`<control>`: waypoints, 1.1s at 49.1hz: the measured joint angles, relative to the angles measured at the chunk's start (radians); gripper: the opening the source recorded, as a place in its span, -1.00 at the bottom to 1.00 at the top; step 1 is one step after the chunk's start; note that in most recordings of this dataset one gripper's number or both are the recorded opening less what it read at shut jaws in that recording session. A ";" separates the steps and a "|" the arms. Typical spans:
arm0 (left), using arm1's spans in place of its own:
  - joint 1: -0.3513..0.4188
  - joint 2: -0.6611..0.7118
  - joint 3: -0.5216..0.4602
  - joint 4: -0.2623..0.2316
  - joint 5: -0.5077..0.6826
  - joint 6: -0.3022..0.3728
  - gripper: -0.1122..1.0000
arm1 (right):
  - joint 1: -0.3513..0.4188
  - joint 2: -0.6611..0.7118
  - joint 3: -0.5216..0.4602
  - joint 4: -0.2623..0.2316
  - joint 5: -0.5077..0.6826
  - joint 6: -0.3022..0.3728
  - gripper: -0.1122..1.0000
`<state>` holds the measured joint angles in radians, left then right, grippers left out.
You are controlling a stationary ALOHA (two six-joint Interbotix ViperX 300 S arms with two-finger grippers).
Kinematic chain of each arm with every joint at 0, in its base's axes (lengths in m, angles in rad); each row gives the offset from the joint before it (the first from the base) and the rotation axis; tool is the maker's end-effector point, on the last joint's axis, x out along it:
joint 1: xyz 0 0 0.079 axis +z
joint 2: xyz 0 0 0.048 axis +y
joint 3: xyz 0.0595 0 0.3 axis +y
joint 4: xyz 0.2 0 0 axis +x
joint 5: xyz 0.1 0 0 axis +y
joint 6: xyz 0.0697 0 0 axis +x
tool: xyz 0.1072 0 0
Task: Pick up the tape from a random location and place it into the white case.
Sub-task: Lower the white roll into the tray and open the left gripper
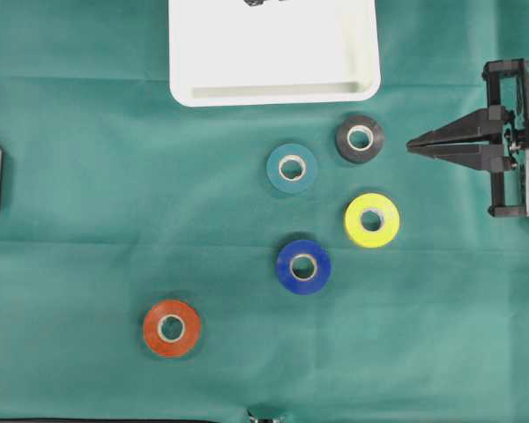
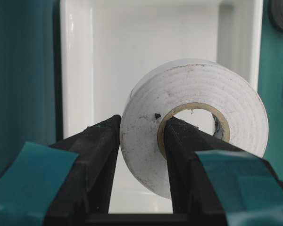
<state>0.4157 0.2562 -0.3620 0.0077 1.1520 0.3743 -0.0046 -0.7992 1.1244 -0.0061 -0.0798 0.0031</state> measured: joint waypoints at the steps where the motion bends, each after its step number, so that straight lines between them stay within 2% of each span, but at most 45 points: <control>1: 0.000 0.000 0.000 0.002 0.000 0.000 -0.33 | 0.000 0.000 0.000 0.000 0.000 0.000 -0.80; 8: 0.003 0.000 0.023 0.000 -0.003 0.000 -0.33 | 0.000 0.000 0.000 0.000 0.000 0.000 -0.80; 18: 0.015 -0.002 0.135 0.000 -0.078 0.000 -0.33 | 0.000 0.000 0.000 0.000 0.000 0.000 -0.80; 28: 0.060 0.000 0.319 0.000 -0.262 0.000 -0.33 | 0.000 0.000 0.000 0.000 0.002 0.000 -0.80; 36: 0.094 0.000 0.419 0.000 -0.400 0.000 -0.33 | 0.000 0.002 0.000 0.000 0.000 0.000 -0.80; 54: 0.114 0.089 0.456 -0.002 -0.500 0.000 -0.33 | 0.000 0.023 0.000 0.000 -0.008 0.000 -0.80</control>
<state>0.5292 0.3451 0.0936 0.0061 0.6519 0.3743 -0.0046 -0.7762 1.1244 -0.0061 -0.0874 0.0031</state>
